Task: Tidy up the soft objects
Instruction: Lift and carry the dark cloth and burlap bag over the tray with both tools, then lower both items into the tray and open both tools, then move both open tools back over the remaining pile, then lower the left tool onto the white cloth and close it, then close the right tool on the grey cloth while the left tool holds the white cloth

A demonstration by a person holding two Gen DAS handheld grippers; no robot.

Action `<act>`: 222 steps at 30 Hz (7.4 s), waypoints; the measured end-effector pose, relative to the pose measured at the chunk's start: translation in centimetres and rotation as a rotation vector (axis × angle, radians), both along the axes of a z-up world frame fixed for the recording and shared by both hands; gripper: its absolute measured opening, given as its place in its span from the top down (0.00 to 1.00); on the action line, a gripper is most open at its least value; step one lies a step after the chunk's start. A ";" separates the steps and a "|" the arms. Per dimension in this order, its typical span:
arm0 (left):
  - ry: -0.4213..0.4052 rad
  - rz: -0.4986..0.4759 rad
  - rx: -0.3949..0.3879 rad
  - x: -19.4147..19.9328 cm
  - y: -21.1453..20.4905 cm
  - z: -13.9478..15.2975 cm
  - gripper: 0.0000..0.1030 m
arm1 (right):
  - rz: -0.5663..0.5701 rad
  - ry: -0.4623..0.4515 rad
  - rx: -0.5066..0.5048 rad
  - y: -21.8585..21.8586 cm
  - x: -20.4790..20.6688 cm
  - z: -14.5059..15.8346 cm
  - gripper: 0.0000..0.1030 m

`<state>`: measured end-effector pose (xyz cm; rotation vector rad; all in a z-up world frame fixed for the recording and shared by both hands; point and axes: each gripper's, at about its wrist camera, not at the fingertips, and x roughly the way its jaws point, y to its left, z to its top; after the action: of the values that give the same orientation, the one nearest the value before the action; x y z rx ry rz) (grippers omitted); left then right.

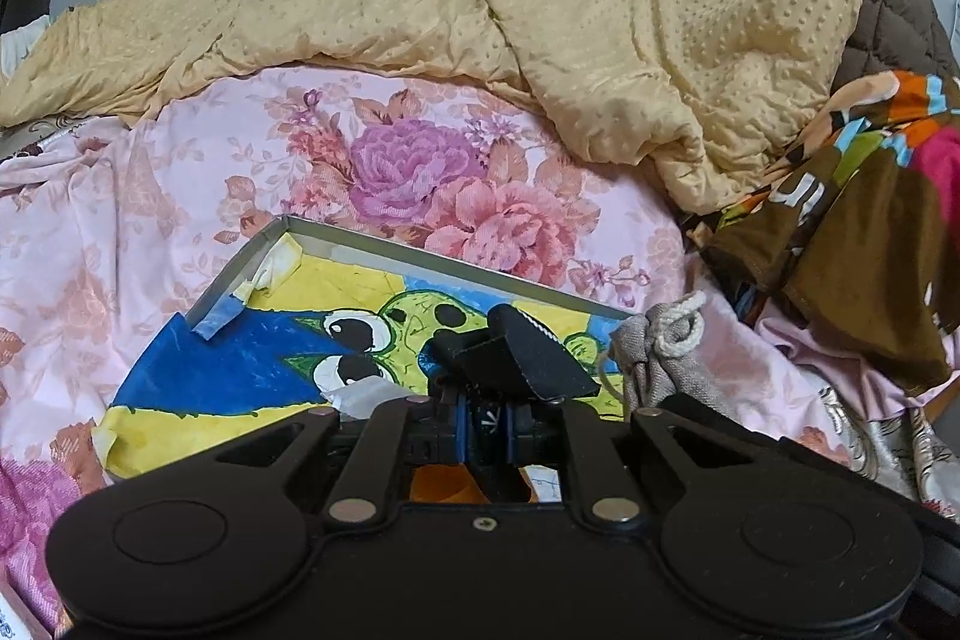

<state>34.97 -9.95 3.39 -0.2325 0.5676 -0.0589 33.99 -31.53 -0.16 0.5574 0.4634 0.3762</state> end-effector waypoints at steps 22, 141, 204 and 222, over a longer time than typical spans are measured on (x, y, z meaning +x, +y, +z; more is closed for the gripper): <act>0.063 0.034 0.033 1.4 -0.1 -2.3 0.82 | 0.039 0.068 -0.083 1.0 0.9 -1.0 0.79; 0.005 0.027 0.165 -26.0 12.9 -4.6 0.01 | 0.394 -0.140 -0.822 16.0 -24.7 -1.7 0.00; 0.035 0.020 0.134 -20.4 9.8 -3.2 0.92 | 0.324 -0.255 -0.727 15.5 -20.8 -3.1 0.00; -0.005 0.079 0.065 -21.0 14.2 -5.0 0.92 | 0.497 -0.238 -0.732 19.3 -17.8 -3.7 0.17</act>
<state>13.93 4.26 -1.62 -0.1914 0.5541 0.0359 16.24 -12.23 -3.85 -0.3230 0.4683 0.6946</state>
